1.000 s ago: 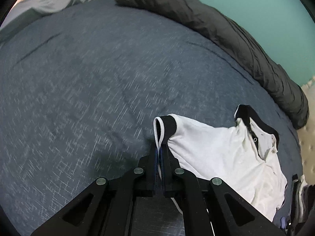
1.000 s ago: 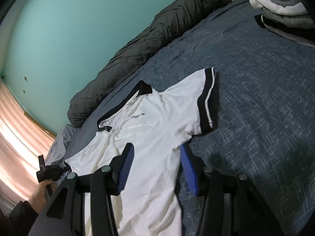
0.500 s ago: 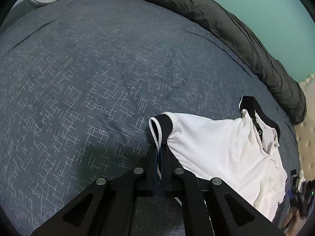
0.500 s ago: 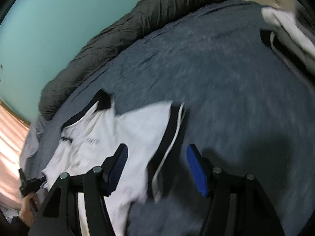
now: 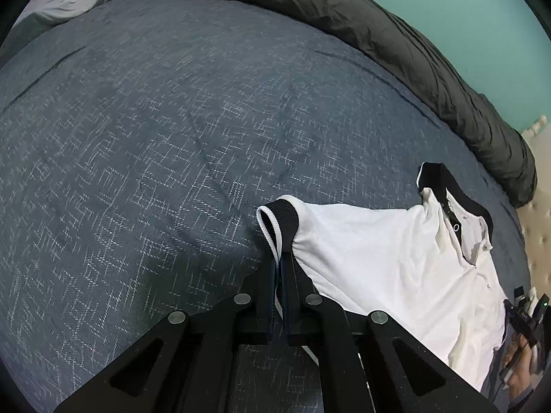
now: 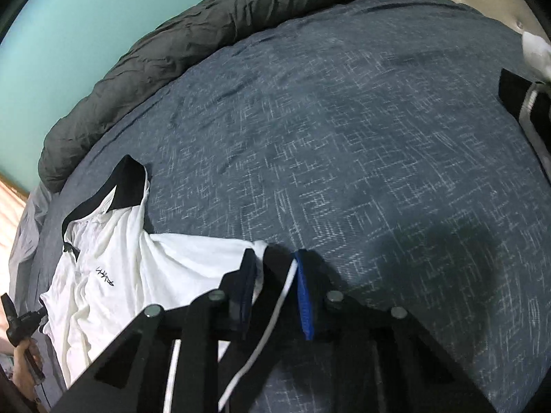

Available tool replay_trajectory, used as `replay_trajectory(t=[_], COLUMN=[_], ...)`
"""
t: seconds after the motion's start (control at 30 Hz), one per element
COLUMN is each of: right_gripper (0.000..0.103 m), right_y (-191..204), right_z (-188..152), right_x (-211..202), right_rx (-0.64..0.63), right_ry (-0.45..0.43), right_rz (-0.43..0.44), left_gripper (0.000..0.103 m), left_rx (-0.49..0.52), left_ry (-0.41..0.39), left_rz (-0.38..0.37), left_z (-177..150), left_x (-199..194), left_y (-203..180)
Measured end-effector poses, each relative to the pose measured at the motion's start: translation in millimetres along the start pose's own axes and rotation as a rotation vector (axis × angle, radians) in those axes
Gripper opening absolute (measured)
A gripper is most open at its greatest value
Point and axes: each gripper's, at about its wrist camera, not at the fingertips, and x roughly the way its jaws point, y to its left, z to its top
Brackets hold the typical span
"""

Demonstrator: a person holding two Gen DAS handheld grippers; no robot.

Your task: Fold clothes

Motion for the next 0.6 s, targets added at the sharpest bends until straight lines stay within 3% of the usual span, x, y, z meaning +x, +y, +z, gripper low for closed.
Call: replay_trajectory(t=[0.27, 0.6], right_gripper=[0.005, 0.005], right_y=[-8.4, -54.2], right_z=[21.2, 36.0], right_x=[-33.4, -47.1], right_rx=[0.018, 0.062], right_ry=[-0.132, -0.159], right_rz=[-0.072, -0.237], left_gripper=[0.003, 0.003], left_rx=[-0.053, -0.118], left_ry=[-0.026, -0.050], left_rz=[0.043, 0.080], left_z=[6.4, 26.7], left_x=[-9.4, -7.3], left_y=[18.1, 35.9])
